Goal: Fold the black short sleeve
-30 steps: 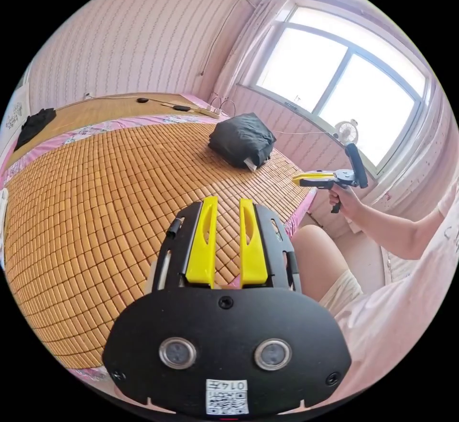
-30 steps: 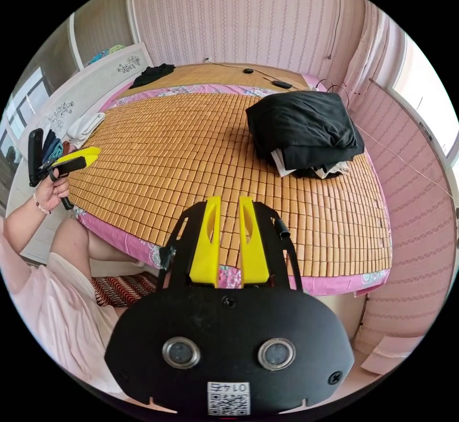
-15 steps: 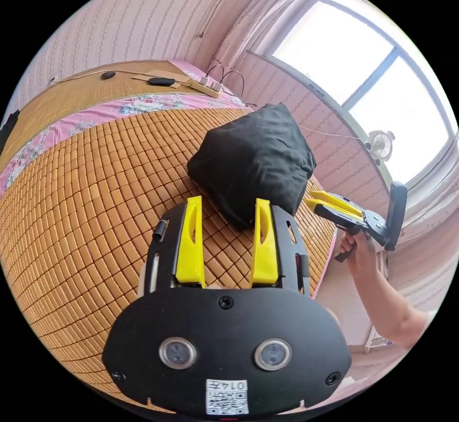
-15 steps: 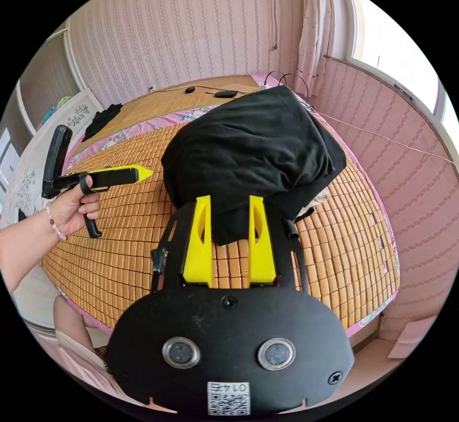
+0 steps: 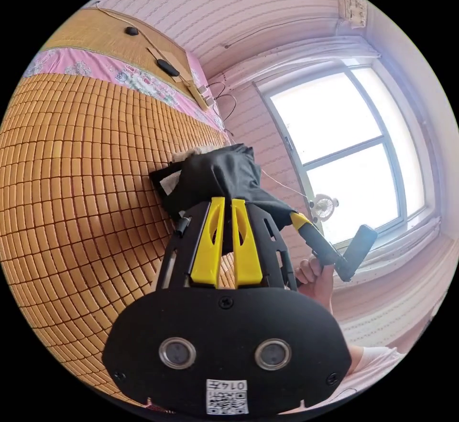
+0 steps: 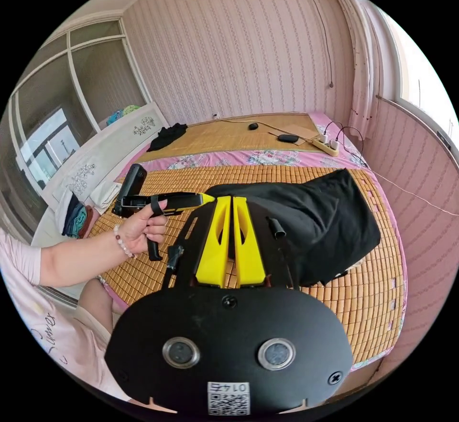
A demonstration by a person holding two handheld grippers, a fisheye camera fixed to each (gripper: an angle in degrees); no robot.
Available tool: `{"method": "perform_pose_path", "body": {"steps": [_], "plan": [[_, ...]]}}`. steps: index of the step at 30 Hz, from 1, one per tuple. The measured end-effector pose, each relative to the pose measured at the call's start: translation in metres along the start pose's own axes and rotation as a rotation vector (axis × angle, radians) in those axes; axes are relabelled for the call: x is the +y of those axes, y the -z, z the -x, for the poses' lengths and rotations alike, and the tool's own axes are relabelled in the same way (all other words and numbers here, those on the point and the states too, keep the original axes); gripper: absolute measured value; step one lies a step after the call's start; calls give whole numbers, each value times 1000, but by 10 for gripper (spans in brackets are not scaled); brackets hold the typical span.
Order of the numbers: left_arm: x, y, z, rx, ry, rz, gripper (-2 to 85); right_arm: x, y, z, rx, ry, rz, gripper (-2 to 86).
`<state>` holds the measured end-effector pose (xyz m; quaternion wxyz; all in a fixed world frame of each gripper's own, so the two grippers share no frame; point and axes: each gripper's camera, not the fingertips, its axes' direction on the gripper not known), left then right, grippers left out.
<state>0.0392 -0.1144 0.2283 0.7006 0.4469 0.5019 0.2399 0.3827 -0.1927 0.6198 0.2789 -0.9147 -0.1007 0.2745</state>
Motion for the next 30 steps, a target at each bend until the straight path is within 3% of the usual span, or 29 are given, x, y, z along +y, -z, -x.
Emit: {"method": "perform_pose_path", "body": {"steps": [3, 5, 9, 13, 20, 24, 30], "plan": [[16, 92, -20, 29, -84, -162, 7, -25, 13, 38, -121, 105, -55, 2], [32, 174, -49, -67, -185, -293, 8, -38, 15, 64, -203, 160, -80, 3], [72, 261, -109, -214, -409, -378, 16, -36, 10, 113, -324, 196, -137, 5], [150, 271, -139, -386, -561, -221, 41, 27, -24, 132, -397, 138, -24, 15], [303, 158, -26, -418, -283, 302, 83, 180, -100, 110, -282, -47, 446, 52], [354, 170, -11, -448, -242, 347, 82, 215, -105, 96, -301, -130, 518, 72], [368, 217, 10, -598, -140, 233, 77, 190, -134, 137, -328, -2, 537, 135]]}}
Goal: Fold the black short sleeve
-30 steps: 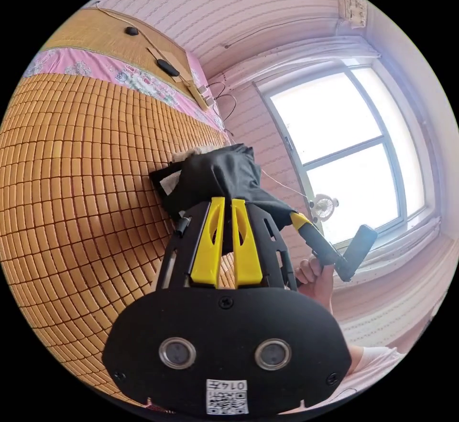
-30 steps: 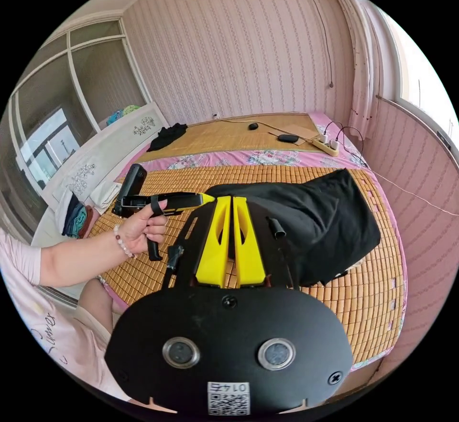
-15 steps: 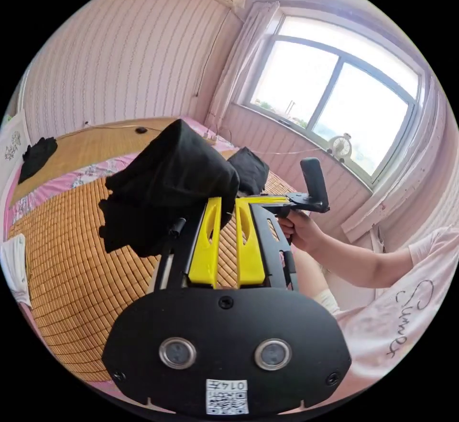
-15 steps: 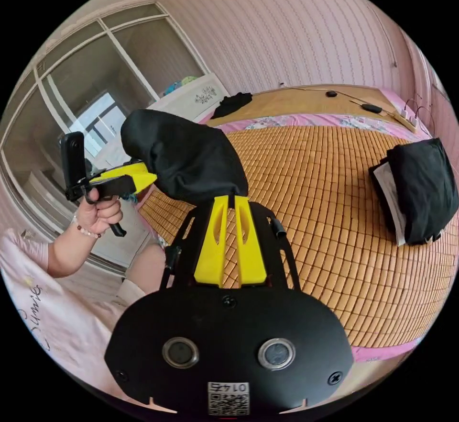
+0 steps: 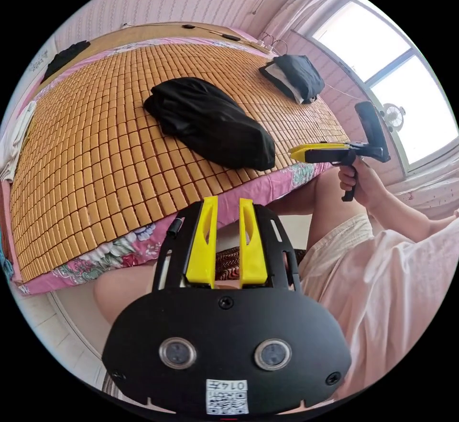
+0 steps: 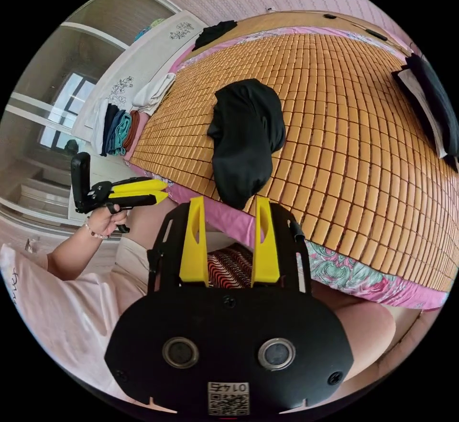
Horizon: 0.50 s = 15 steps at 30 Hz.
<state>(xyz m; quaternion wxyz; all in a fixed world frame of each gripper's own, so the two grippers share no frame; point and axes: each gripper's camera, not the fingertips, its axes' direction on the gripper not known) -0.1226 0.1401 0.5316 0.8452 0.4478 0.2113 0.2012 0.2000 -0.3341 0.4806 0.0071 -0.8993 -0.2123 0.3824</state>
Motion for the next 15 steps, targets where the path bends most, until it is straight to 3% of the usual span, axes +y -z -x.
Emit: {"method": "perform_pose_path", "body": {"steps": [3, 6, 8, 15], "plan": [[-7, 0, 10, -26, 40, -34, 83, -29, -26, 23, 96, 92, 72, 128], [-28, -8, 6, -120, -5, -32, 87, -47, -42, 13, 175, 56, 155, 26], [-44, -11, 10, -143, -1, -14, 87, -48, -21, 4, 83, 42, 87, 17], [-54, -5, 20, -159, -46, -45, 88, -6, 75, -63, 144, -129, -147, 7]]}}
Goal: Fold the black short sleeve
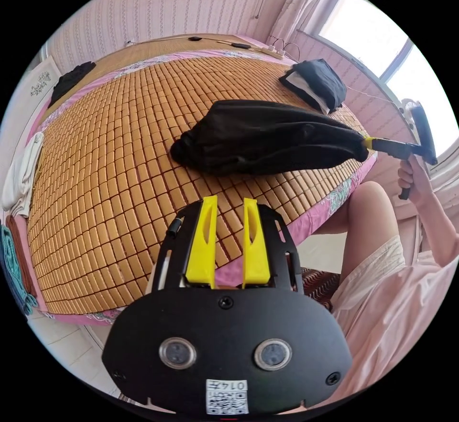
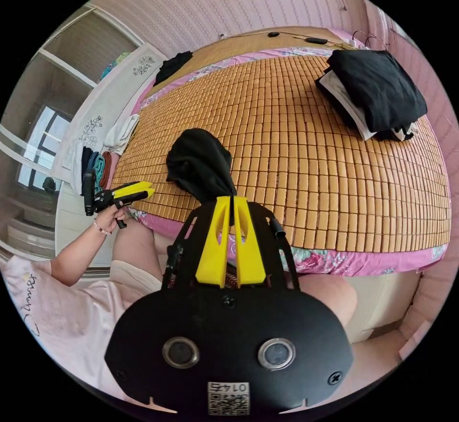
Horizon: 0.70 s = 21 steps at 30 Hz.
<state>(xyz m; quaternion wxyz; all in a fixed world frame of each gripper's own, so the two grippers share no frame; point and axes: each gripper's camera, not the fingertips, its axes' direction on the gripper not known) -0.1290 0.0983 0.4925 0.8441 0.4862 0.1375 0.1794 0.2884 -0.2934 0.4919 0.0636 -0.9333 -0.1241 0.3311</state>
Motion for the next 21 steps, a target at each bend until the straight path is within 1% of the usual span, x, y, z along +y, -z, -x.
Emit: {"method": "perform_pose_path", "body": {"steps": [2, 4, 9, 11, 13, 15, 16, 21], "plan": [[-3, -6, 4, 25, 23, 11, 94, 9, -2, -18, 50, -55, 32, 6], [-7, -10, 2, 27, 13, 17, 104, 19, -6, -32, 29, -96, 58, 6], [-26, -24, -14, 12, -46, 20, 122, 26, -6, -32, 6, -70, 64, 5], [-41, -43, -16, 36, -14, 94, 99, 25, -3, -28, -22, -42, 59, 5], [-48, -50, -14, -16, 33, 136, 52, 21, 6, -20, -57, 13, 37, 5], [-51, -40, -7, 1, 73, 119, 31, 18, 18, -15, -74, 64, 2, 5], [-51, -22, -1, 24, 83, 80, 24, 17, 28, -13, -87, 93, -24, 4], [-73, 93, 25, 13, -33, -112, 11, 18, 64, -23, -221, 129, -106, 4]]}}
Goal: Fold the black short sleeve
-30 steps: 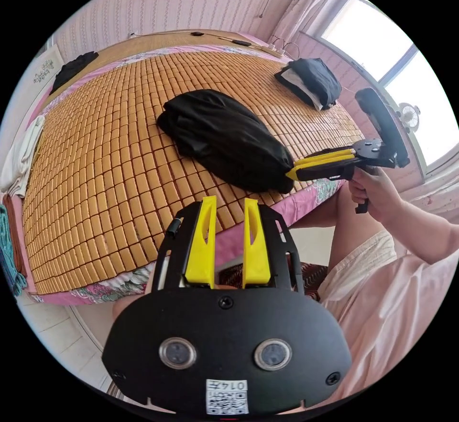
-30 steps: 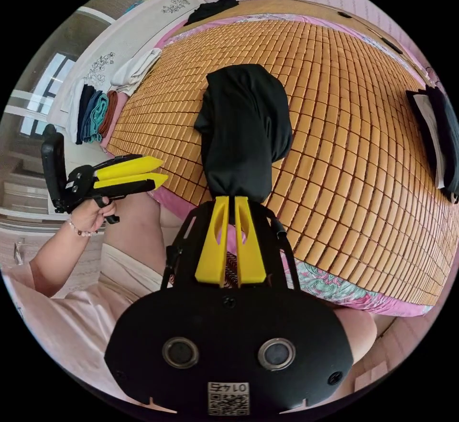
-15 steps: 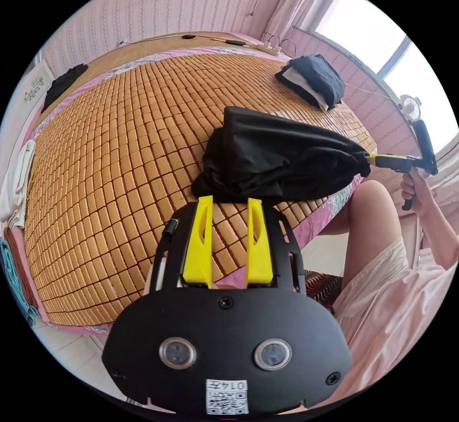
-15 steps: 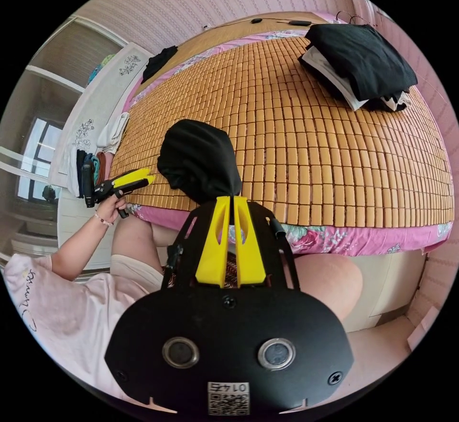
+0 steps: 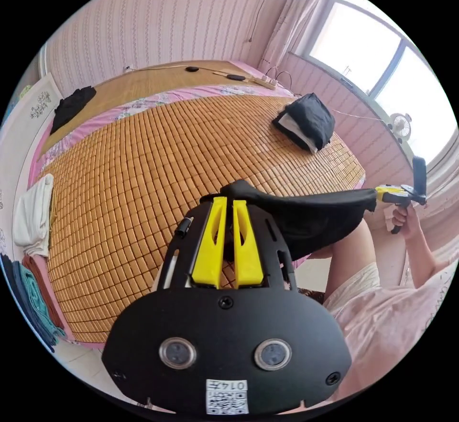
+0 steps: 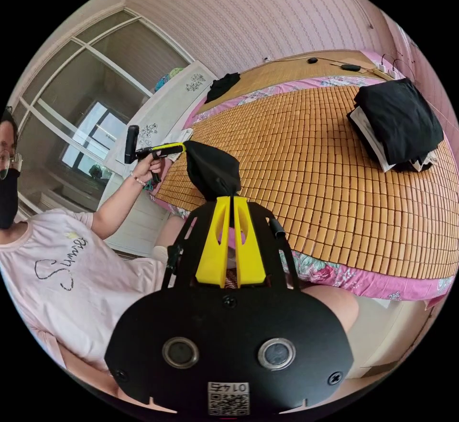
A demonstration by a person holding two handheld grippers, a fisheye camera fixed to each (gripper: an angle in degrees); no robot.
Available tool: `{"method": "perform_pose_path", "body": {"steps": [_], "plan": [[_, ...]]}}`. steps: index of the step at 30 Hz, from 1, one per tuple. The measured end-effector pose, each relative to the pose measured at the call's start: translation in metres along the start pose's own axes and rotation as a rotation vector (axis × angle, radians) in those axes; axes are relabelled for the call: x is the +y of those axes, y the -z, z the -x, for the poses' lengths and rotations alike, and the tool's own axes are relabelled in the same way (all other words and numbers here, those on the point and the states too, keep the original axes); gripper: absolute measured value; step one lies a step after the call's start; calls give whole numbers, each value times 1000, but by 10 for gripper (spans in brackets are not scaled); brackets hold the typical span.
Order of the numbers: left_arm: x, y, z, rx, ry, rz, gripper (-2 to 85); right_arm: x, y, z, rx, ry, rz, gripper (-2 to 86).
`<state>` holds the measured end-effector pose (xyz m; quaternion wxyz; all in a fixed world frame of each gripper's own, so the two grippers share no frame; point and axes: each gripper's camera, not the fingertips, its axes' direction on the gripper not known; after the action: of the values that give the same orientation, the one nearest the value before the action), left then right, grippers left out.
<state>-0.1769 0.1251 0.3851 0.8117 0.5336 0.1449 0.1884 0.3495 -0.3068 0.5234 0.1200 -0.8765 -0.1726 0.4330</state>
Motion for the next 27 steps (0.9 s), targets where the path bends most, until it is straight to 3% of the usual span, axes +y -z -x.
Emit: {"method": "perform_pose_path", "body": {"steps": [4, 7, 13, 19, 23, 27], "plan": [[-83, 75, 4, -43, -97, -189, 39, 5, 13, -11, -104, -33, -66, 4], [-133, 81, 5, -42, -51, -248, 81, 9, 4, -29, -67, -138, -77, 4], [-102, 22, 36, 51, 79, -57, 90, 28, -36, -74, 106, -334, 124, 1], [-17, -53, 48, 188, 186, 195, 86, 36, -52, -80, 173, -345, 221, 2], [-3, -71, 27, 182, 136, 225, 88, 35, -51, -75, 248, -316, 231, 14], [-18, -85, -2, 113, 9, 225, 108, 34, -49, -72, 282, -317, 229, 83]]}}
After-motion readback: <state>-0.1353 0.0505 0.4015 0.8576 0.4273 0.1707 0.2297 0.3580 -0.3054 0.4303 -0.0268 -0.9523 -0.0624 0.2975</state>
